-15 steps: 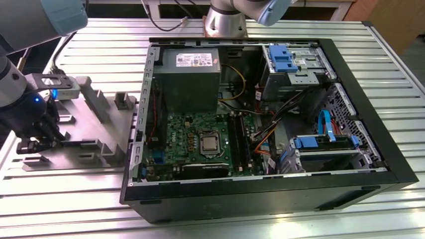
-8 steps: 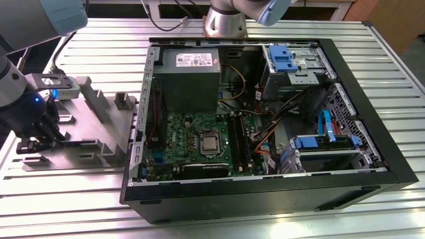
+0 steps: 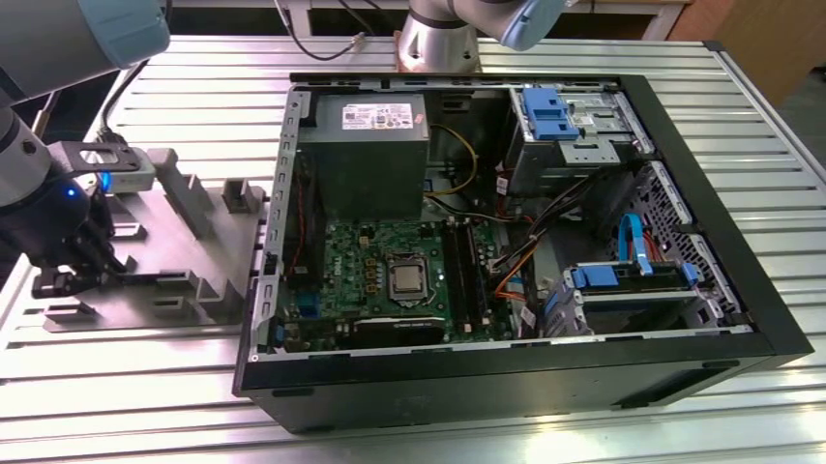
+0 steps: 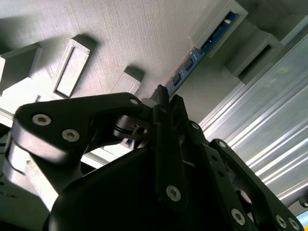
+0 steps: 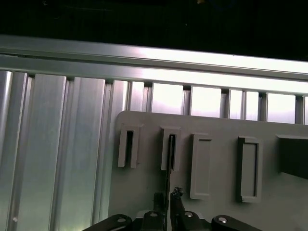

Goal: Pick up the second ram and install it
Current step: 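Pick up the second ram and move it above second insertion slot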

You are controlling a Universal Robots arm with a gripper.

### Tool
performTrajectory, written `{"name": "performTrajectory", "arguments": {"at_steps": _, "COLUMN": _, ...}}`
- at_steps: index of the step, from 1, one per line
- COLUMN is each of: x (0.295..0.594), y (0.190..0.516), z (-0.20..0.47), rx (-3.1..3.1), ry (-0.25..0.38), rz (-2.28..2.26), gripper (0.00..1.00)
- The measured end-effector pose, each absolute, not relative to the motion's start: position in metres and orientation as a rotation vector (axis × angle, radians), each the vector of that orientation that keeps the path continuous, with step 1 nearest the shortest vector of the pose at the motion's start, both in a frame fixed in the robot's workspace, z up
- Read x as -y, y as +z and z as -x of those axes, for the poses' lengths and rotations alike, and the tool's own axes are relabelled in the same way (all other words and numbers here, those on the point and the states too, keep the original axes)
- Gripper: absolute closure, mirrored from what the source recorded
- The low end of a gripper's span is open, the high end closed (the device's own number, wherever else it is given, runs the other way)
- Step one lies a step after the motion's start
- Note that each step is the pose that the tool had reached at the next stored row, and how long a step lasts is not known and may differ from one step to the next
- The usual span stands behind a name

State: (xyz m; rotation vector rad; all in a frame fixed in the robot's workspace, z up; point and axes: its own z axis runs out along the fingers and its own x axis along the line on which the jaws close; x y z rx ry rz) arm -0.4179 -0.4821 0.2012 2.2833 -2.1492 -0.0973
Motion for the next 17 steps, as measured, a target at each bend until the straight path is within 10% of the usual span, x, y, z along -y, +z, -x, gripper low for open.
{"name": "performTrajectory", "arguments": {"at_steps": 17, "x": 0.4821, "y": 0.2015, "z": 0.4179, "rx": 2.149, "ry": -0.097, "rz": -2.283, "gripper": 0.89}}
